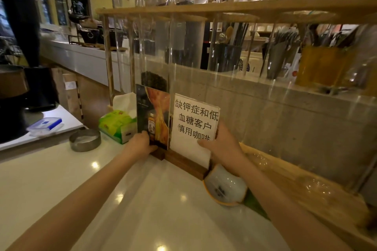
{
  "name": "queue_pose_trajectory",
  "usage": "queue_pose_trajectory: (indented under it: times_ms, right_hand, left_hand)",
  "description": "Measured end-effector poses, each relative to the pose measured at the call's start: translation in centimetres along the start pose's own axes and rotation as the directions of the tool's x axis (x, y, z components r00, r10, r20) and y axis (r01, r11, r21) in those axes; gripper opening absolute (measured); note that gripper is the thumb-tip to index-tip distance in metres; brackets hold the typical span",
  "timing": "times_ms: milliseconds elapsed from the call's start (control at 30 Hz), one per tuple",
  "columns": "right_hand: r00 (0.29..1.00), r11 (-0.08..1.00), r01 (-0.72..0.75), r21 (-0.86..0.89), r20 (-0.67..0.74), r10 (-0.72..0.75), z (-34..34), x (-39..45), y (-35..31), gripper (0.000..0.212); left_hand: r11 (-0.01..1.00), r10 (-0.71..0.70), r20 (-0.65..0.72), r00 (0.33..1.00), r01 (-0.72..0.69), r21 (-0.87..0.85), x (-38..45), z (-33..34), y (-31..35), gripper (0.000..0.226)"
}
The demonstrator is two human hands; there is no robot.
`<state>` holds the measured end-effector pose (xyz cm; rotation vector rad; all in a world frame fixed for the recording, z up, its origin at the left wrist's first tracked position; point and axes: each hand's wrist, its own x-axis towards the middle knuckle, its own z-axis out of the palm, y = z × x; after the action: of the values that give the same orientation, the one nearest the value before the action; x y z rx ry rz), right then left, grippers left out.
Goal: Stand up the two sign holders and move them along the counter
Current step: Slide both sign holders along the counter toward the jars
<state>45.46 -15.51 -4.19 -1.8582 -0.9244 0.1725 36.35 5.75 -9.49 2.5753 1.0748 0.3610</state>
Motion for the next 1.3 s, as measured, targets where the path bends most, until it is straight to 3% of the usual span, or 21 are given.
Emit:
queue_pose_trajectory:
  times_ms: [100,167,333,433,600,667,933,1067,1300]
  right_hand:
    - [0.986,0.989,0.145,0.035,-0.093,-0.141,-1.4,1.9,-3.5,0.058]
    - [0.950,0.957,0.276,-0.091,-0.126,-0.287,-2.0,3.5,-5.9,0.051]
    - [0.875,0.804,0.475,-0.358,0.097,-0.473,0.0,7.5,-10.4,0.029]
    - [0.876,0.724,0.483,-0.492,0.266,-0.403,2.4,9.7,-11.2,0.025]
    - [0.873,0.747,0.461,-0.480,0.395,-0.285,5.1,11.4,-10.6,0.024]
    - [0.882,0.760,0.444,-0.475,0.381,-0.277,4.8,11.7,-10.3,0.018]
    - [0.893,0.792,0.418,-0.446,0.364,-0.266,4.8,12.0,-9.9,0.031]
    - [0.898,0.798,0.409,-0.442,0.351,-0.265,4.7,12.0,-9.8,0.018]
    - [0.903,0.804,0.403,-0.438,0.332,-0.272,4.7,12.2,-9.6,0.021]
  left_hand:
    - [0.996,0.041,0.118,0.992,-0.050,0.078,-0.6,-0.9,0.4,0.042]
    - [0.996,0.052,0.136,0.989,-0.062,0.069,-0.9,-0.9,0.2,0.036]
    - [0.998,0.051,0.045,0.998,-0.049,-0.039,-1.5,0.1,-0.5,0.029]
    - [0.987,0.070,-0.041,0.997,-0.075,-0.141,-2.1,1.0,-0.8,0.025]
    - [0.972,0.074,-0.164,0.984,-0.108,-0.210,-2.3,2.0,-1.7,0.022]
    - [0.965,0.080,-0.194,0.978,-0.125,-0.232,-2.4,2.0,-1.4,0.022]
    - [0.958,0.061,-0.222,0.973,-0.119,-0.260,-1.9,2.5,-1.2,0.022]
    - [0.961,0.098,-0.202,0.974,-0.146,-0.235,-1.6,2.5,-1.2,0.022]
    - [0.959,0.106,-0.197,0.975,-0.153,-0.238,-1.4,2.8,-0.7,0.025]
